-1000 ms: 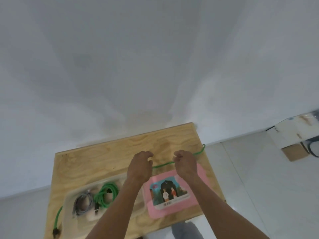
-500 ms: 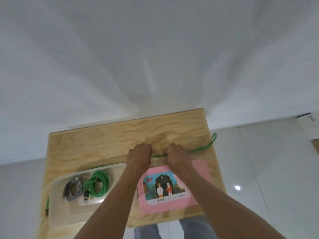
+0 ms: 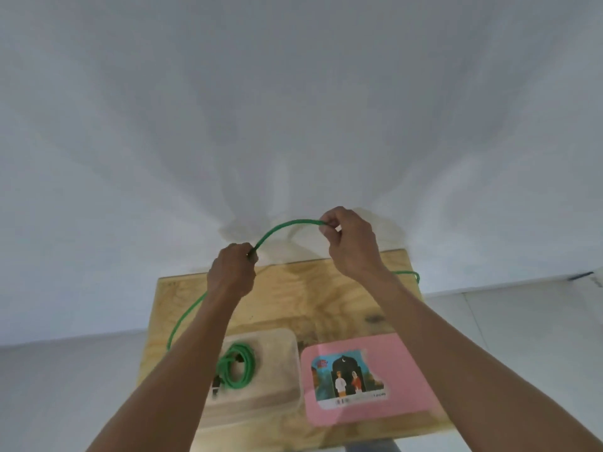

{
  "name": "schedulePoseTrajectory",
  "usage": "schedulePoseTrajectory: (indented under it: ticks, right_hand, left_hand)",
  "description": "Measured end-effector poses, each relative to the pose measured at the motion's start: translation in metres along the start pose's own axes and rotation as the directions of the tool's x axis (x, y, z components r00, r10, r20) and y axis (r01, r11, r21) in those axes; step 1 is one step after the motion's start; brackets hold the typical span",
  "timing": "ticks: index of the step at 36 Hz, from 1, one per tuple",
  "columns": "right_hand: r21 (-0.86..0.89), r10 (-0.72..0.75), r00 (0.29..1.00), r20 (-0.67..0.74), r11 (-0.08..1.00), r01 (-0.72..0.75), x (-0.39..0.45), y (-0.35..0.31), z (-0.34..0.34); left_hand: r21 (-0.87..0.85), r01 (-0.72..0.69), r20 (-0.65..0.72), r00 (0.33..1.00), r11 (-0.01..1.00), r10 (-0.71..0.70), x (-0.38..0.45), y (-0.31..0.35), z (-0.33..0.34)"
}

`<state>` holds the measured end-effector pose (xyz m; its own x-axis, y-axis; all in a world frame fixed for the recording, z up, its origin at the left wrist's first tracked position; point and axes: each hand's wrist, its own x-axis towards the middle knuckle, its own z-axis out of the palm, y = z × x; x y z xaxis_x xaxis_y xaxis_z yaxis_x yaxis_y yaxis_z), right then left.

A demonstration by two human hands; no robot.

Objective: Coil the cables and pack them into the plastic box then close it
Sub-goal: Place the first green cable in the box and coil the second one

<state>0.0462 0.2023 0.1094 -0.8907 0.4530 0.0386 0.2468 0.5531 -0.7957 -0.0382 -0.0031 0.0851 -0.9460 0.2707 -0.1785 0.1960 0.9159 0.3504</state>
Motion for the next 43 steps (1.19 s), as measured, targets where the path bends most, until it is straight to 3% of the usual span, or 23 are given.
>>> schedulePoseTrajectory:
  ticks: [4, 8, 13, 18, 22, 25, 27, 30, 32, 34, 36, 38, 40, 43]
  right_hand:
    - [0.157, -0.021, 1.0, -0.009, 0.987, 0.022, 0.006, -0.039, -0.004]
    - [0.247, -0.083, 0.996, -0.019, 0.965, 0.085, 0.007, -0.082, -0.001]
    - [0.358, -0.088, 0.996, 0.012, 0.93, 0.078, 0.007, -0.125, 0.001]
    - [0.361, -0.09, 0.995, 0.032, 0.93, 0.073, 0.001, -0.15, 0.001]
    - [0.373, -0.112, 0.993, -0.021, 0.921, 0.112, 0.0, -0.169, -0.003]
    - [0.417, -0.123, 0.988, -0.098, 0.896, 0.153, 0.001, -0.185, -0.008]
    - [0.45, -0.118, 0.985, -0.128, 0.878, 0.163, 0.004, -0.195, -0.011]
    - [0.514, -0.102, 0.987, -0.124, 0.845, 0.151, 0.01, -0.208, -0.016]
    - [0.565, -0.093, 0.99, -0.105, 0.814, 0.136, 0.014, -0.215, -0.019]
    - [0.611, -0.093, 0.991, -0.098, 0.78, 0.134, 0.017, -0.221, -0.02]
    - [0.646, -0.099, 0.991, -0.093, 0.751, 0.135, 0.02, -0.225, -0.022]
    - [0.677, -0.109, 0.992, -0.069, 0.725, 0.127, 0.023, -0.226, -0.024]
    - [0.676, -0.127, 0.992, -0.021, 0.729, 0.107, 0.023, -0.224, -0.027]
    - [0.52, -0.166, 0.979, 0.117, 0.85, 0.082, 0.016, -0.208, -0.03]
  left_hand:
    - [-0.237, -0.018, -0.145, 0.989, 0.971, -0.017, 0.001, -0.007, -0.05]
    - [-0.365, -0.102, -0.264, 0.964, 0.925, 0.002, 0.002, -0.01, -0.102]
    - [-0.555, -0.219, -0.375, 0.927, 0.803, -0.005, -0.004, -0.011, -0.149]
    - [-0.725, -0.25, -0.371, 0.927, 0.642, -0.057, -0.012, -0.01, -0.172]
    - [-0.691, -0.254, -0.399, 0.915, 0.677, -0.065, -0.013, -0.016, -0.175]
    - [-0.552, -0.243, -0.431, 0.902, 0.798, -0.024, -0.017, -0.019, -0.169]
    - [-0.5, -0.296, -0.535, 0.844, 0.814, -0.022, -0.027, -0.014, -0.158]
    - [-0.345, -0.432, -0.713, 0.698, 0.833, 0.067, -0.042, -0.006, -0.139]
    - [-0.324, -0.47, -0.617, 0.763, 0.821, 0.193, -0.047, -0.002, -0.13]
    - [-0.392, -0.467, -0.41, 0.86, 0.793, 0.304, -0.051, 0.002, -0.123]
    - [-0.454, -0.429, -0.291, 0.9, 0.781, 0.326, -0.054, 0.005, -0.118]
    - [-0.587, -0.359, -0.25, 0.933, 0.726, 0.259, -0.055, 0.007, -0.117]
    - [-0.775, -0.262, -0.21, 0.965, 0.574, 0.157, -0.055, 0.009, -0.12]
    - [-0.929, -0.181, -0.174, 0.983, 0.323, 0.049, -0.055, 0.011, -0.132]
